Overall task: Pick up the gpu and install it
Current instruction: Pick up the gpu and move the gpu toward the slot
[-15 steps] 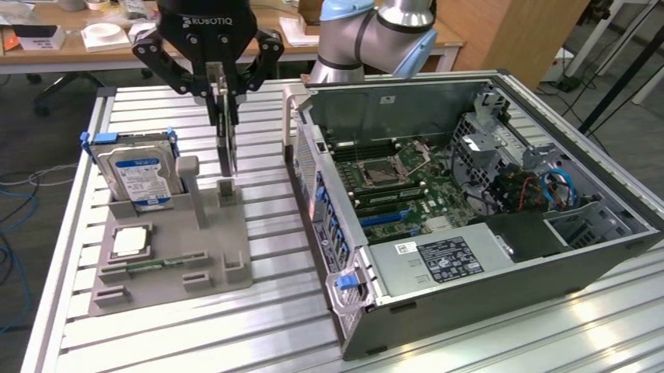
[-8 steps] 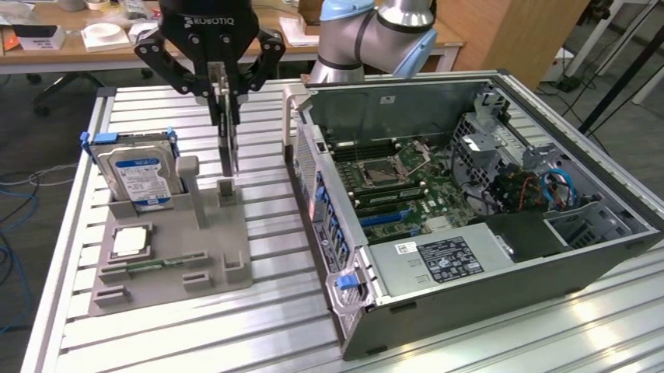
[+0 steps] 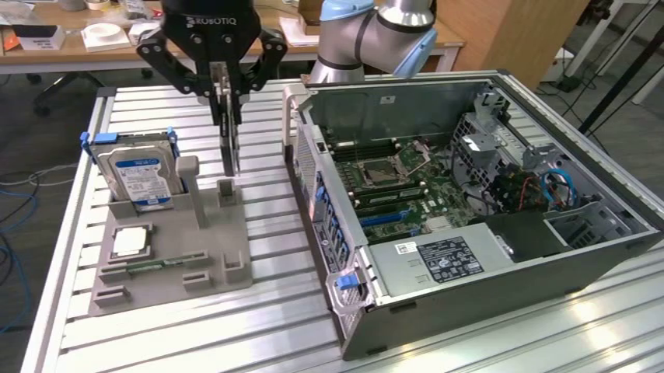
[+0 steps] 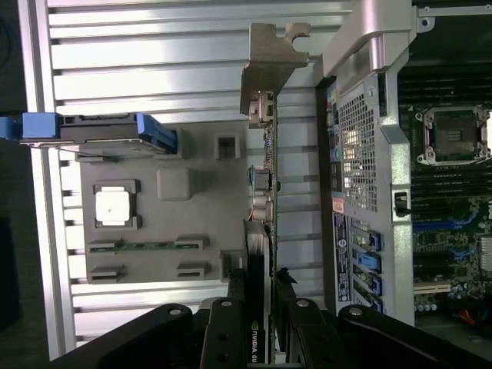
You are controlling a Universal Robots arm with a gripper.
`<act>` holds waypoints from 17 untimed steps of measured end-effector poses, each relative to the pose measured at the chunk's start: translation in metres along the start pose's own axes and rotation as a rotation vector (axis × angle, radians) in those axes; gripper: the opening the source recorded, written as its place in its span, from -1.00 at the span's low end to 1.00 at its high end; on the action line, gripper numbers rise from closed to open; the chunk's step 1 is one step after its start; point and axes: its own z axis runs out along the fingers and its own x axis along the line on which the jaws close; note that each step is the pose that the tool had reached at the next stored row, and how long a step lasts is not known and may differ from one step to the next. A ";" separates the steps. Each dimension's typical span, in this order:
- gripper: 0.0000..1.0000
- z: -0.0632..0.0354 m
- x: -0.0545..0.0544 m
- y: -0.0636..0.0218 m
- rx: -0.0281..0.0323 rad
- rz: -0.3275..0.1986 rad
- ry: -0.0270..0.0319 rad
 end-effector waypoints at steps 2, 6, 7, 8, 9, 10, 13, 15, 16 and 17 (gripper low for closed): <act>-0.47 0.0000 -0.001 0.0001 0.0000 0.000 0.0000; -0.47 0.0001 -0.004 0.0003 0.0000 0.000 0.0000; -0.47 0.0001 -0.004 0.0004 -0.0001 0.000 0.0000; -0.47 0.0001 -0.005 0.0004 0.0000 0.000 0.0000; -0.47 0.0001 -0.006 0.0005 0.0000 0.000 0.0000; -0.47 0.0002 -0.007 0.0006 0.0000 0.000 0.0000; -0.47 0.0002 -0.009 0.0008 0.0000 0.000 0.0001; -0.47 0.0003 -0.011 0.0010 0.0000 0.000 0.0000; -0.47 0.0003 -0.012 0.0010 0.0000 0.000 0.0000; -0.47 0.0003 -0.013 0.0011 0.0000 0.000 0.0000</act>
